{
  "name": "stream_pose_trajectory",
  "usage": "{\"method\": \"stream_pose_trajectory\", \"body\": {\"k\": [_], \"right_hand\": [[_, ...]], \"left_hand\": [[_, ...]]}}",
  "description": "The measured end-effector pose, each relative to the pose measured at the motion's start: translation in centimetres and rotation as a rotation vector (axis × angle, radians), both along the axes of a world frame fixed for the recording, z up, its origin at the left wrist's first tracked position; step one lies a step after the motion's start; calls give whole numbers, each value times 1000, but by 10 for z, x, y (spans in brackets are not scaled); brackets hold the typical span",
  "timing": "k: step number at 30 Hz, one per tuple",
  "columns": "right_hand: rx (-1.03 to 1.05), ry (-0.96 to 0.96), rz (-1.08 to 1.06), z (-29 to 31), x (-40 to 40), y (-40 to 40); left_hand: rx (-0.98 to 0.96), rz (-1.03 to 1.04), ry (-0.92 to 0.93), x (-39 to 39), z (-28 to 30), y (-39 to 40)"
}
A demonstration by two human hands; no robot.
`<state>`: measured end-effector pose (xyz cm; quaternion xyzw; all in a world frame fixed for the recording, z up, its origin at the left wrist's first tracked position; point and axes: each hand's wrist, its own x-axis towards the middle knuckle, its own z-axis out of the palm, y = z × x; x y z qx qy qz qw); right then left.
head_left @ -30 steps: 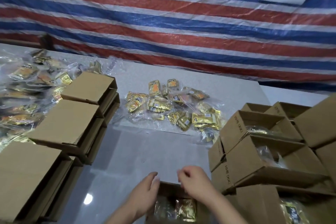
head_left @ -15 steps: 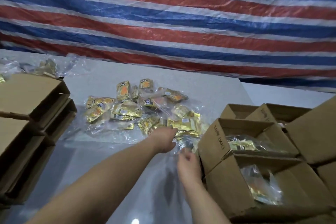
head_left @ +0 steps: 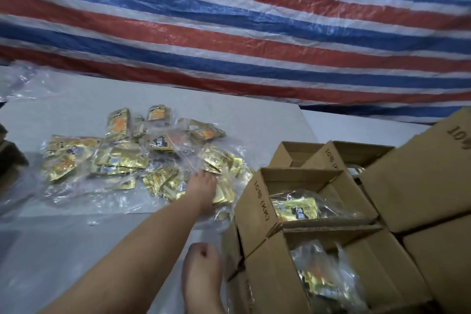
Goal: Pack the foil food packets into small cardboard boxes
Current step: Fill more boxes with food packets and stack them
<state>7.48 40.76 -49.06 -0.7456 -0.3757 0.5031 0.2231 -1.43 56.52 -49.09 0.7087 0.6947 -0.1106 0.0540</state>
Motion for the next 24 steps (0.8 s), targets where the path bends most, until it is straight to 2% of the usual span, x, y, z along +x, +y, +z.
{"method": "stream_pose_trajectory", "body": {"k": [3,6,8,11,14,16,18,21,24], "right_hand": [[59,95,-108,27,-6,-2],[106,233,-266,60,-8,-1],[56,435,-218,92,-7,-4],[-40,842,-111,136,-9,-8],[-18,1036,40,177,-13,-20],[33,1117,161,197,-16,-32],[58,1134,260,208,-15,-48],[78,1119,390,219,-5,-69],[86,1059,472,223,12,-85]], "left_hand": [[-45,151,-330,-19,14,-33],[-97,305,-661,-43,57,-73],[-89,319,-795,-57,92,-103],[-32,293,-1001,-71,146,-153],[58,262,-1184,-73,197,-197],[92,214,-1236,-68,223,-221],[136,125,-1211,-60,243,-240],[121,12,-1044,-55,261,-264],[26,3,-916,-49,264,-287]]}}
